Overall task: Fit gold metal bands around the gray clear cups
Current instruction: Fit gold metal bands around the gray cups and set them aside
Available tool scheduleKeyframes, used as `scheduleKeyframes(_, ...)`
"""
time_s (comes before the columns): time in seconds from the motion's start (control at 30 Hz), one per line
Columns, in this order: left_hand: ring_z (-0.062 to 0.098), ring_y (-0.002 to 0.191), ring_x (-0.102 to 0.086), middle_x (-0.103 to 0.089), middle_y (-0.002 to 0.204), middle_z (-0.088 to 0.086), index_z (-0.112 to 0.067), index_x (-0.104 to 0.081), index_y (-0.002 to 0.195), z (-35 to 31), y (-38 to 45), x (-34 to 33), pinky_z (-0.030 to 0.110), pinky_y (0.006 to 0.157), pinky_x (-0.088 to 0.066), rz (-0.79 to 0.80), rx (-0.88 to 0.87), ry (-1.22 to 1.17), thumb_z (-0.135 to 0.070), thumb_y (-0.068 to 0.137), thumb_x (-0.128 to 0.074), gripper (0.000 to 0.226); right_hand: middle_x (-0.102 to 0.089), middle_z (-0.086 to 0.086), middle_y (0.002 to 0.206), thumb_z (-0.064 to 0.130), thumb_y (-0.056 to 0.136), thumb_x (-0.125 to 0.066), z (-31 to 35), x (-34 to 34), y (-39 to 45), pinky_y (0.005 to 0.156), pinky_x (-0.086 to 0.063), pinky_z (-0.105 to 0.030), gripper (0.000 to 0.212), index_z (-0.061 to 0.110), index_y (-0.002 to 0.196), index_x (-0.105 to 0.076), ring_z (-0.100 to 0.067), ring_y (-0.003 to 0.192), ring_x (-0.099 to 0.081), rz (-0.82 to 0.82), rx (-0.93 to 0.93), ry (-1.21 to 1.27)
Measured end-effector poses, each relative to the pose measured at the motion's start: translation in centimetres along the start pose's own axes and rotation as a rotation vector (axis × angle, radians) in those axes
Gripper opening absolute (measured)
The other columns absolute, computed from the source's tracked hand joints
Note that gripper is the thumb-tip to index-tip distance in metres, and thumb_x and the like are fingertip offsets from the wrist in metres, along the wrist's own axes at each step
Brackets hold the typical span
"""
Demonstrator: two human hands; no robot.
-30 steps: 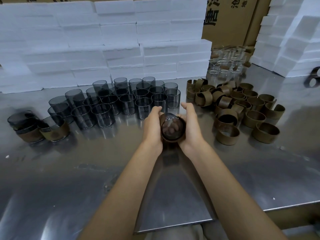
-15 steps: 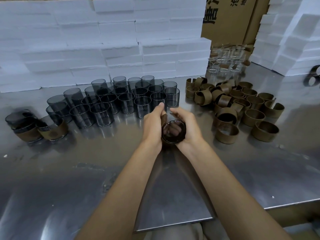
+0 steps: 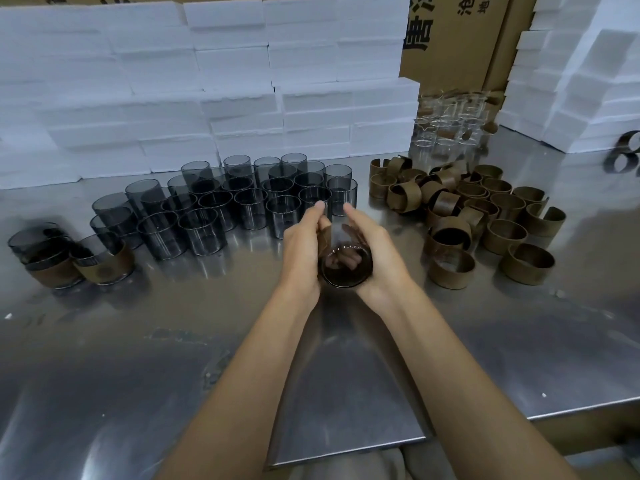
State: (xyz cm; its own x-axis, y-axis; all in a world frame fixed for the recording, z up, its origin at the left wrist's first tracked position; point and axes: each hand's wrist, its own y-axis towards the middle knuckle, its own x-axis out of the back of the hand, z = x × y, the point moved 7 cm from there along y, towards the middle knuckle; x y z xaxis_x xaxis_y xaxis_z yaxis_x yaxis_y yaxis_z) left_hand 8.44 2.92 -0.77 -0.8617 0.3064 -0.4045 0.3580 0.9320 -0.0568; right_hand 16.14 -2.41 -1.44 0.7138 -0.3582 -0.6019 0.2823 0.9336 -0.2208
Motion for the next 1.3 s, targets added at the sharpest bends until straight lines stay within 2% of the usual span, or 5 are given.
scheduleKeyframes(0.27,0.012,0.042,-0.032,-0.033,0.040,-0.004,-0.022,-0.038,0.037,-0.3,0.1,-0.2,0.028,0.054,-0.035,0.056,-0.047,0.198,-0.036,0.104,-0.043,0.069,-0.047,0.004,0.053,0.031,0.097,-0.063,-0.3,1.3,0.4,0.058,-0.047,-0.027,0.048,0.023,0.052,-0.051,-0.011,0.049,-0.052,-0.187,0.111,0.002)
scheduleKeyframes(0.67,0.011,0.044,-0.027,-0.029,0.041,-0.004,-0.016,-0.034,0.045,-0.6,-0.3,-0.7,0.023,0.048,-0.031,0.055,-0.115,0.224,-0.024,0.103,-0.047,0.060,-0.041,0.007,0.044,0.020,0.097,-0.058,-0.3,1.6,0.7,0.042,-0.041,-0.020,0.058,0.023,0.040,-0.048,-0.008,0.037,-0.044,-0.164,0.101,-0.007)
scheduleKeyframes(0.87,0.010,0.045,-0.038,-0.037,0.045,-0.004,-0.018,-0.044,0.046,-0.7,-0.1,-0.8,0.025,0.054,-0.037,0.046,-0.093,0.237,-0.033,0.101,-0.056,0.058,-0.050,0.004,0.055,0.027,0.096,-0.060,-0.1,1.9,1.1,0.065,-0.050,-0.031,0.049,0.024,0.048,-0.052,-0.015,0.056,-0.054,-0.193,0.109,-0.029)
scheduleKeyframes(1.0,0.005,0.046,-0.041,-0.041,0.047,-0.009,-0.025,-0.047,0.050,-2.7,-0.4,-0.5,0.016,0.049,-0.037,-0.015,-0.307,0.277,-0.052,0.103,-0.050,0.059,-0.068,-0.015,0.099,0.042,0.101,-0.050,-0.5,0.8,1.0,0.095,-0.053,-0.046,0.035,0.012,0.105,-0.066,-0.028,0.092,-0.068,0.010,-0.019,0.010)
scheduleKeyframes(1.3,0.000,0.083,-0.068,-0.076,0.091,-0.005,-0.014,-0.070,0.085,-4.8,-0.6,0.1,0.014,0.076,-0.049,0.027,-0.402,0.363,-0.041,0.110,-0.034,0.052,-0.071,-0.020,0.094,0.054,0.102,-0.045,-0.6,0.1,0.5,0.063,-0.061,-0.032,0.055,0.006,0.115,-0.067,-0.026,0.072,-0.070,0.135,-0.108,0.094)
